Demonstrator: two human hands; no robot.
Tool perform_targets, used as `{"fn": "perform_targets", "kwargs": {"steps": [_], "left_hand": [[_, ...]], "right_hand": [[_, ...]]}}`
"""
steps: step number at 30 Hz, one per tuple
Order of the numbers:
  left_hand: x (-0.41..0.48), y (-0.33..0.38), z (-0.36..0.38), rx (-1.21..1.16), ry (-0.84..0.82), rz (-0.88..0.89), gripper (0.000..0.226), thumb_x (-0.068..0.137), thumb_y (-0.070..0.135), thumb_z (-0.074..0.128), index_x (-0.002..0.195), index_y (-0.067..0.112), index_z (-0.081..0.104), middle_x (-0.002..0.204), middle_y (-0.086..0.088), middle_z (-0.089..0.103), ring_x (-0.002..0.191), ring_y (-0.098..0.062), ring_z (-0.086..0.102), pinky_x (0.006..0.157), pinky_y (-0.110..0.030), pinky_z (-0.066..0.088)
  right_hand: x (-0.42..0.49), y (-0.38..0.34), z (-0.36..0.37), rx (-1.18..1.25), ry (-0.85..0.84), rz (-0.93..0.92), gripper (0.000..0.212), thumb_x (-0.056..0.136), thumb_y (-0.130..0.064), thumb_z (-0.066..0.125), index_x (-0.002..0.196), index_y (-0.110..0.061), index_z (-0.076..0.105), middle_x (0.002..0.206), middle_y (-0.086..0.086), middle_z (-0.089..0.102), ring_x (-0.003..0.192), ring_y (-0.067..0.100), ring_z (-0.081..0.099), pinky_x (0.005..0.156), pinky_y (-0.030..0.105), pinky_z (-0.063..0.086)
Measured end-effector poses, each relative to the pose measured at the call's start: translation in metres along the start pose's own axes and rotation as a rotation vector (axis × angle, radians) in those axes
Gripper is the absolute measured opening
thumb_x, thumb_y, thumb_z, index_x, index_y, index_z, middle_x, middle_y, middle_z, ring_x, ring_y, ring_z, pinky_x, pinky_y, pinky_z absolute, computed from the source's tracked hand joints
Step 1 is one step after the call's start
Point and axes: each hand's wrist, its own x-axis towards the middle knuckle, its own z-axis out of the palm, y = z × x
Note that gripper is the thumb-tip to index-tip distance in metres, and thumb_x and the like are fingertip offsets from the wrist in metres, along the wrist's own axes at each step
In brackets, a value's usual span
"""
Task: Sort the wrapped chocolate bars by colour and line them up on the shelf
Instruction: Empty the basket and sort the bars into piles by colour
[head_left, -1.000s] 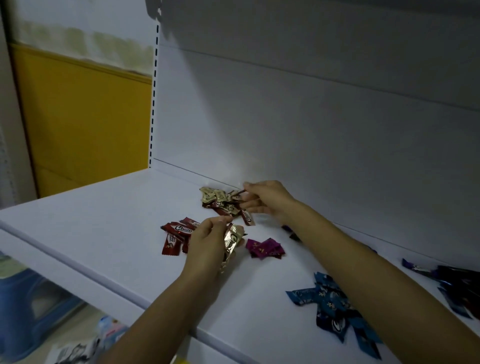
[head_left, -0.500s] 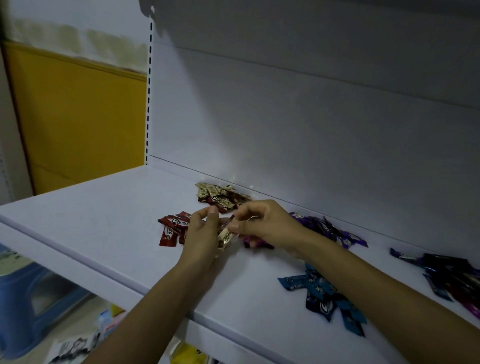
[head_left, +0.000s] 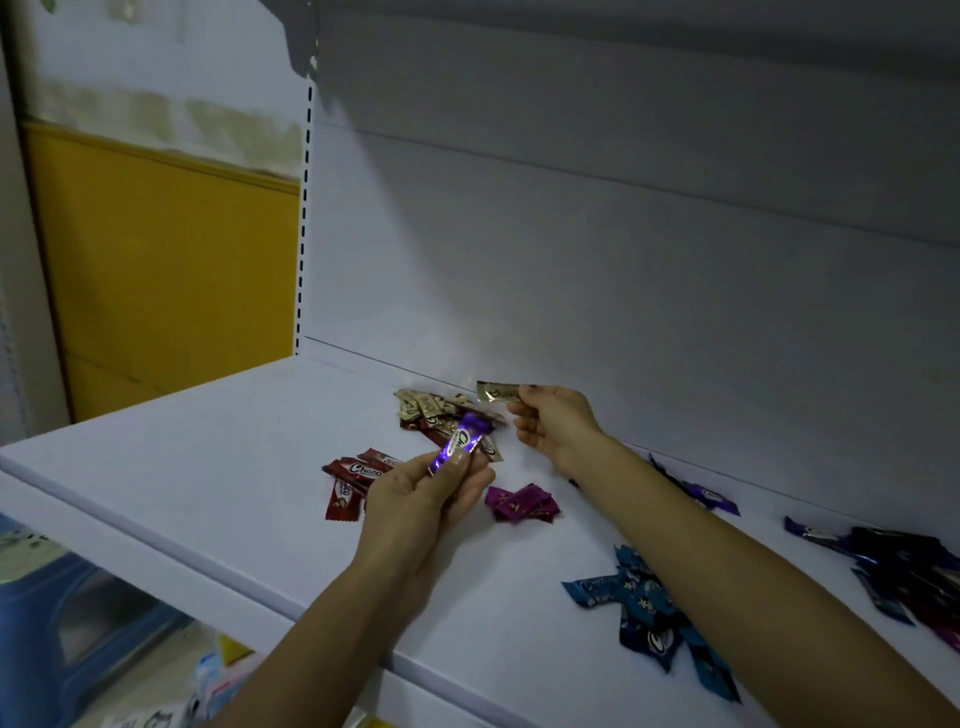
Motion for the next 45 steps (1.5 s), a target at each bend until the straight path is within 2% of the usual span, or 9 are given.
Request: {"fn": "perform_targets", "kwargs": {"steps": [4,9,15,21,27,31,37,42,45], "left_hand": [[-0.002,-0.002,0.001,0.173,-0.013,0.057,0.016,0.085,0.016,0.064,0.098,0.007,0.069,0.086,-0.007,0.076,0.066,-0.01,0.071,0.053,-0.014,0.052],[-0.008,-0.002,0.005,0.42,-0.075,0.116,0.011,0.087,0.018,0.064,0.093,0.009,0.069,0.08,-0.007,0.075,0.056,-0.008,0.064,0.049,-0.016,0.05],[-0.008,-0.02,0.02,0.852,-0.207,0.278,0.018,0.098,0.017,0.053,0.104,0.023,0.068,0.082,0.006,0.074,0.079,-0.006,0.069,0.066,-0.02,0.053],[0.025,-0.051,0.091,1.127,-0.228,0.375,0.012,0.089,0.032,0.066,0.078,0.027,0.063,0.077,0.008,0.072,0.073,-0.012,0.066,0.07,-0.03,0.051],[0.076,-0.103,0.145,1.454,-0.172,0.221,0.026,0.093,0.033,0.058,0.099,0.011,0.072,0.098,-0.01,0.071,0.092,-0.028,0.065,0.079,-0.036,0.051],[0.083,-0.117,0.16,1.659,-0.185,0.332,0.046,0.094,0.036,0.054,0.135,0.016,0.049,0.133,-0.011,0.054,0.125,-0.032,0.042,0.095,-0.044,0.042],[0.049,-0.164,0.207,1.599,-0.538,0.551,0.043,0.095,0.032,0.054,0.135,0.019,0.049,0.138,-0.009,0.049,0.125,-0.029,0.041,0.097,-0.04,0.04],[-0.004,-0.224,0.253,1.622,-0.846,0.524,0.051,0.093,0.045,0.052,0.139,0.026,0.043,0.142,-0.003,0.043,0.128,-0.024,0.036,0.101,-0.036,0.034],[-0.029,-0.256,0.27,1.611,-0.979,0.544,0.078,0.082,0.068,0.052,0.146,0.029,0.029,0.149,0.002,0.033,0.136,-0.02,0.026,0.112,-0.042,0.022]], "right_hand": [[0.008,-0.008,0.005,-0.162,-0.072,0.027,0.037,0.1,-0.008,0.042,0.135,-0.001,0.037,0.093,0.018,0.066,0.061,0.018,0.064,0.054,0.027,0.051],[-0.014,-0.002,-0.039,-0.378,-0.102,-0.044,0.024,0.098,-0.006,0.042,0.118,-0.004,0.055,0.094,0.014,0.068,0.059,0.017,0.065,0.049,0.022,0.05],[-0.067,0.014,-0.143,-0.539,0.123,-0.26,0.023,0.093,0.001,0.046,0.095,-0.01,0.065,0.071,0.005,0.071,0.049,0.015,0.059,0.045,0.02,0.046],[-0.11,0.039,-0.248,-0.513,0.299,-0.237,0.016,0.093,0.003,0.05,0.097,-0.002,0.065,0.077,0.014,0.069,0.059,0.025,0.058,0.052,0.026,0.045],[-0.122,0.067,-0.278,-0.423,0.329,-0.337,0.017,0.091,0.005,0.052,0.09,-0.005,0.066,0.068,0.011,0.068,0.053,0.01,0.061,0.049,0.013,0.046],[-0.124,0.074,-0.274,-0.52,0.276,-0.371,0.022,0.089,0.004,0.055,0.083,-0.013,0.067,0.063,0.002,0.067,0.058,0.003,0.062,0.056,0.015,0.048],[-0.127,0.062,-0.284,-0.707,0.346,-0.406,0.012,0.087,-0.011,0.059,0.088,-0.017,0.069,0.075,0.005,0.068,0.073,0.021,0.065,0.073,0.037,0.053],[-0.133,0.05,-0.351,-0.723,0.488,-0.436,0.011,0.088,-0.012,0.061,0.081,-0.017,0.068,0.071,-0.004,0.067,0.065,0.008,0.061,0.065,0.028,0.05],[-0.137,0.057,-0.398,-0.695,0.71,-0.447,0.013,0.088,-0.015,0.062,0.079,-0.021,0.068,0.072,-0.008,0.068,0.067,0.004,0.063,0.066,0.021,0.051]]}}
